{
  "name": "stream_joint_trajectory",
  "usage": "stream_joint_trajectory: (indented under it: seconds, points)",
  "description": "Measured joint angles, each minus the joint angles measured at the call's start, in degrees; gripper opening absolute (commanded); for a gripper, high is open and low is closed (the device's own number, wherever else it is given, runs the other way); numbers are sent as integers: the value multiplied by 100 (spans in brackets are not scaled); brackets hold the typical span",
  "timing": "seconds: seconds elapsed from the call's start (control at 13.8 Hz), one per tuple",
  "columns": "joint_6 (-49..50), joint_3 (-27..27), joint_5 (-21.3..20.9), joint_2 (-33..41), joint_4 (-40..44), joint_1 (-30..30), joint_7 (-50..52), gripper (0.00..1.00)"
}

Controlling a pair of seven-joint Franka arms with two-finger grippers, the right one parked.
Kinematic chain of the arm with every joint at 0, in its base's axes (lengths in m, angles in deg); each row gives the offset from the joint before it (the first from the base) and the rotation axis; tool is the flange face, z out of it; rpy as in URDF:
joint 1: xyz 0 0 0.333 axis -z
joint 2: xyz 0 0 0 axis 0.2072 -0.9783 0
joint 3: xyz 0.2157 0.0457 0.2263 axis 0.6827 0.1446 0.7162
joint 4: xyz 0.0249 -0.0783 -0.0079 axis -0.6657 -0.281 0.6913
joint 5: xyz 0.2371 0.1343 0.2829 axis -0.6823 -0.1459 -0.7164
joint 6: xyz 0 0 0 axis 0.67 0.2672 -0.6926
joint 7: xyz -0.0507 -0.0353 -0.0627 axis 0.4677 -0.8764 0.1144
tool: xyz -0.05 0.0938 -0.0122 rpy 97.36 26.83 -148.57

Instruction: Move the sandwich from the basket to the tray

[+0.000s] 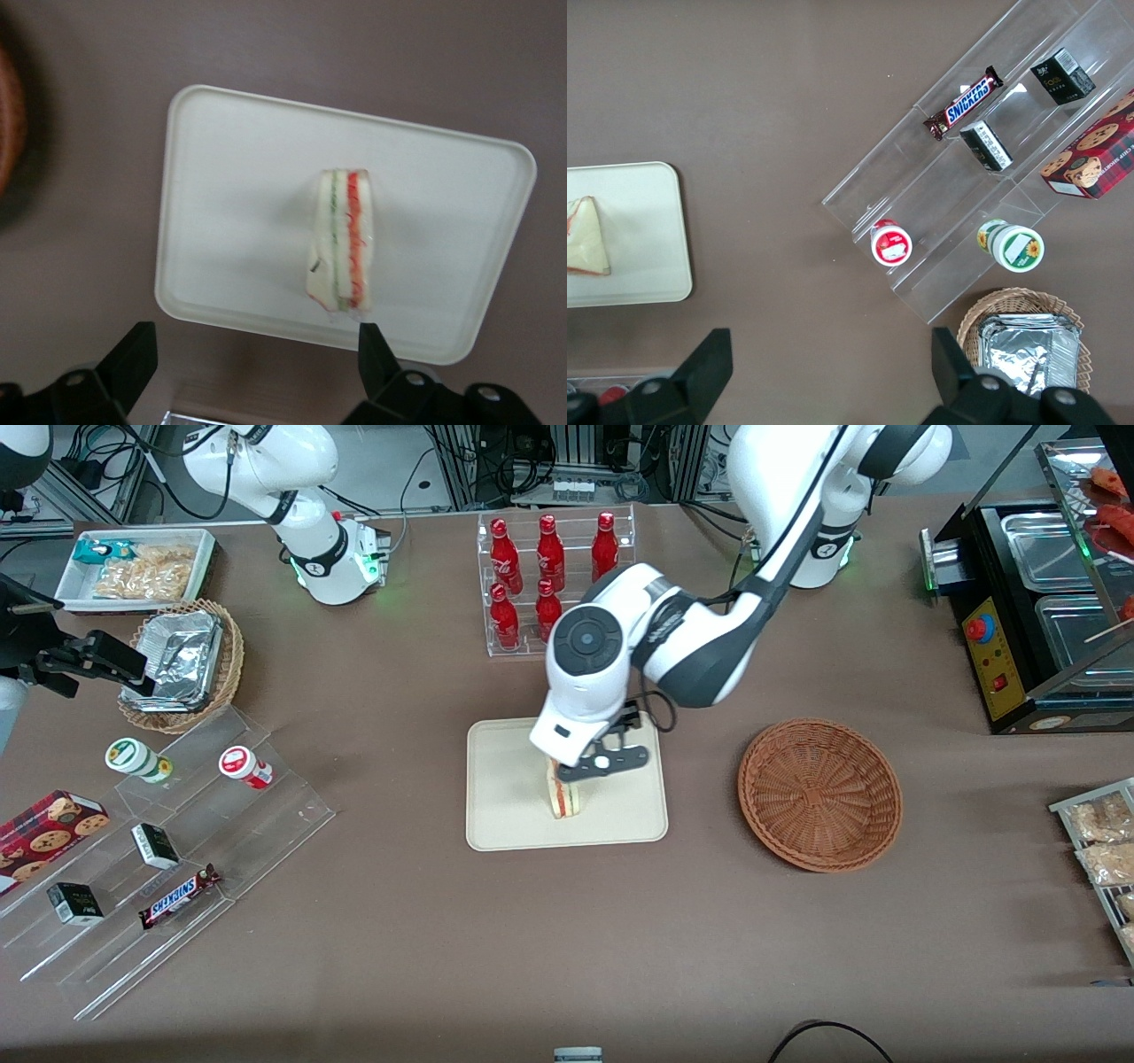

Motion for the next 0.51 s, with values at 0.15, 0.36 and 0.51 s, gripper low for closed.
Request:
stream_joint_trajectory:
  seconds: [0.15,0.36,0.51]
  points:
    - [166,140,-18,143,-82,-29,25,100]
    - [186,313,-114,428,-554,-22,25,100]
    - [186,450,-134,584,-778,-73,-40,100]
